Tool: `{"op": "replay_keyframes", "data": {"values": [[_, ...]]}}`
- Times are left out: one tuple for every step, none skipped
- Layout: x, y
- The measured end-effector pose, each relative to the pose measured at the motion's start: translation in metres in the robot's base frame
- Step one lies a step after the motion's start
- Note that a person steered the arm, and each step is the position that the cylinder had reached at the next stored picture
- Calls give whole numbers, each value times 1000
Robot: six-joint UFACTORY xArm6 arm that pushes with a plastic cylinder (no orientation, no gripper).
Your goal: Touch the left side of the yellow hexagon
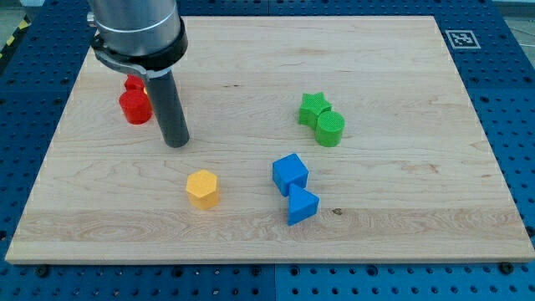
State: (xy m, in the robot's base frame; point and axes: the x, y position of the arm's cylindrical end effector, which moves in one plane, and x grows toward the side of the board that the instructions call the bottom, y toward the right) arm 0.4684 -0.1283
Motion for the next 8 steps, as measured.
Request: {"op": "replay_keyframes", "data": {"values": [[11, -18], [35, -23], [62, -23], [64, -23], [64, -23], [70, -19], [84, -7], [84, -6]]}}
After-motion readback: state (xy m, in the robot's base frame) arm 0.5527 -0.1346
